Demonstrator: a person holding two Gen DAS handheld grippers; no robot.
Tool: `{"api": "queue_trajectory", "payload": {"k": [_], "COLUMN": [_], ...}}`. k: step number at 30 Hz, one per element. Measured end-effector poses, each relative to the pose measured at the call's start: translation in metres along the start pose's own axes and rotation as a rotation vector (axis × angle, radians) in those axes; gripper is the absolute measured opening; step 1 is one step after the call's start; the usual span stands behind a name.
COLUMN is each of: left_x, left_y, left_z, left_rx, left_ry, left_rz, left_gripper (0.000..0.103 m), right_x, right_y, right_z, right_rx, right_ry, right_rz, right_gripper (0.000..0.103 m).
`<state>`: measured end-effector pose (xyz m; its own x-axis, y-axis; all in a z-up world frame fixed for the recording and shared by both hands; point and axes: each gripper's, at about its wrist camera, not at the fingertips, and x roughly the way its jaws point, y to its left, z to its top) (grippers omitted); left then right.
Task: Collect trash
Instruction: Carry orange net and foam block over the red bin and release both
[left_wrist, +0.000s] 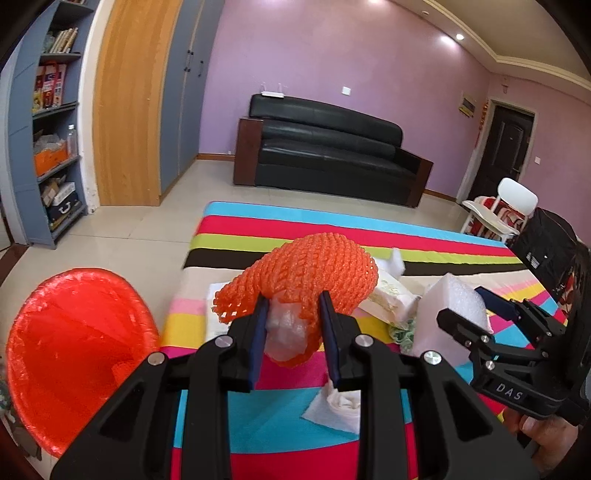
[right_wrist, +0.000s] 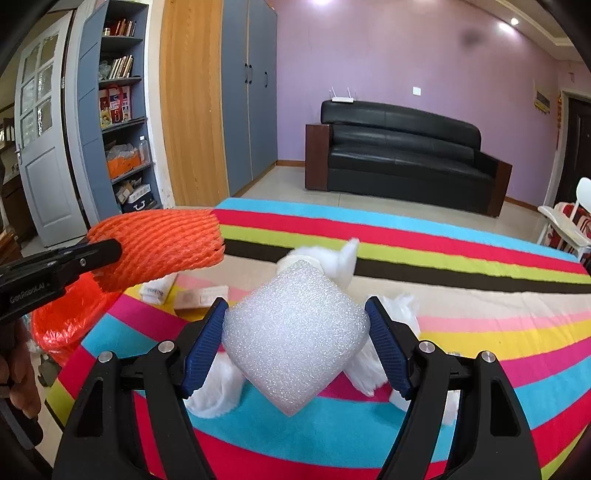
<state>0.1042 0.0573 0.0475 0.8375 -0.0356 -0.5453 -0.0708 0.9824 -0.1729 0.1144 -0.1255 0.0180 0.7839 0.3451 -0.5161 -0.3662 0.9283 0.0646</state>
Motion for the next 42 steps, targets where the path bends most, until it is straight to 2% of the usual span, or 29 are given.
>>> {"api": "queue_trajectory", "payload": {"k": [9,25,42], "left_x": [-0.015,-0.061,-0.124], "left_y": [0.026,0.096,0.156], "left_z": [0.002,0.006,0.005], "left_rx": [-0.039,-0.102,-0.194], "left_ry": [-0.013,-0.034,-0.089], "left_rz": [0.066,0.318,0.486], "left_gripper": [0.027,0.027,0.027], "right_x": [0.011,0.036,0.050], "right_y": [0.023,0.083,0.170], "right_z": [0.016,0.036,0.051], "right_rx": [-0.004,-0.042,-0.131], "right_ry": [-0.013,-0.008,-0.008], "right_rz": [0.031,0.112,0.247], "right_gripper": [0.072,0.072,0.072]}}
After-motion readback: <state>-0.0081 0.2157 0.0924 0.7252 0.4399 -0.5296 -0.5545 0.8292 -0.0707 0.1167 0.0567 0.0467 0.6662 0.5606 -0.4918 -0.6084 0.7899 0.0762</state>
